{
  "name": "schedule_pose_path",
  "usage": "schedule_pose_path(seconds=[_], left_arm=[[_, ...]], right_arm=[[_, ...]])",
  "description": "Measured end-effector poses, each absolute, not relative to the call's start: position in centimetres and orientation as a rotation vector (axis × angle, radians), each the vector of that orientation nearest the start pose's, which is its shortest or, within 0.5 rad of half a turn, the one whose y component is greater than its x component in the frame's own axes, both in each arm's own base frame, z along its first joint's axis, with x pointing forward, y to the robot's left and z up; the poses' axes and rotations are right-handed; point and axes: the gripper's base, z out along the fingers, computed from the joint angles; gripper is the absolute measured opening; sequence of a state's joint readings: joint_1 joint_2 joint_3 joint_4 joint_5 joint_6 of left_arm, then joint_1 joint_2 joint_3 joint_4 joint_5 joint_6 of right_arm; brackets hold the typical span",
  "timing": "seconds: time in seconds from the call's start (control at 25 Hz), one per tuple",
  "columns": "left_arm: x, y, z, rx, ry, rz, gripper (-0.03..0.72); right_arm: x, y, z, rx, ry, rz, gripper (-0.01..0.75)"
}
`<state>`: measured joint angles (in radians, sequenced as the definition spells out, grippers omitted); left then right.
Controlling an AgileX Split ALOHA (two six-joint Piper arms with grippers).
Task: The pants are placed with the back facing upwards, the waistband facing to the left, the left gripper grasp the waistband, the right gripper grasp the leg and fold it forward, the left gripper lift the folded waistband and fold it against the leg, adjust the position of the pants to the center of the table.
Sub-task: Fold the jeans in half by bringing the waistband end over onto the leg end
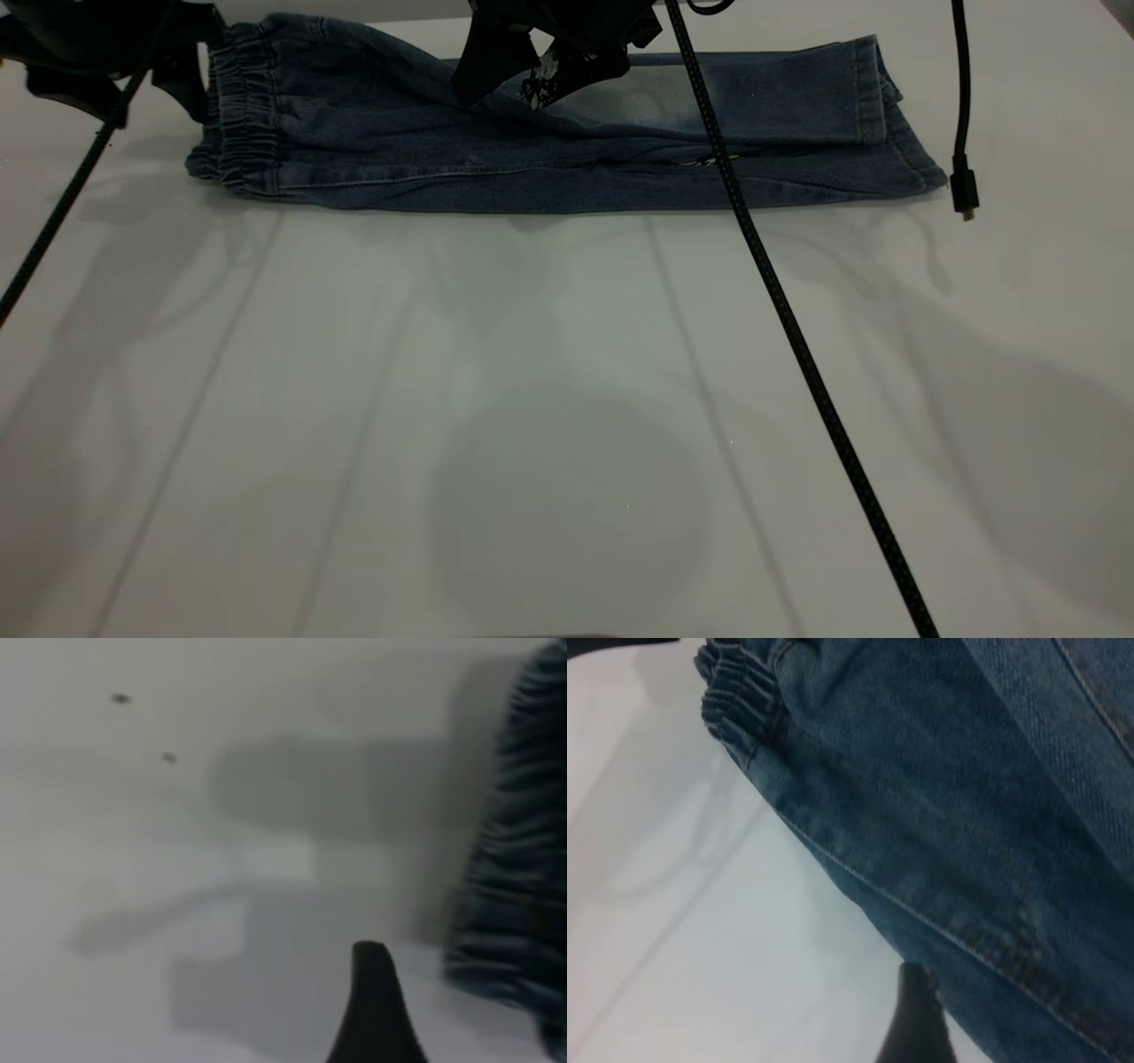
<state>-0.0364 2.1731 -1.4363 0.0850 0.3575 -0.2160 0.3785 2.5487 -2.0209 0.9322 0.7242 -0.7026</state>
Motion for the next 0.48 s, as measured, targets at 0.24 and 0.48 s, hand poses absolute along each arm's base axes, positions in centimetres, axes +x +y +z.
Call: schedule_pose_path(seconds=[0.24, 0.48], left_arm=[[46.3, -2.0, 14.3, 0.004, 2.614, -0.075, 0.407], [47.7, -1.0, 13.9, 0.064, 2.631, -0.050, 0.403]], right_arm=[[48.2, 24.4, 10.0, -0.604, 2.440, 0.894, 0.472], [48.1, 24.4, 10.0, -0.616, 2.448, 0.903, 0.472]])
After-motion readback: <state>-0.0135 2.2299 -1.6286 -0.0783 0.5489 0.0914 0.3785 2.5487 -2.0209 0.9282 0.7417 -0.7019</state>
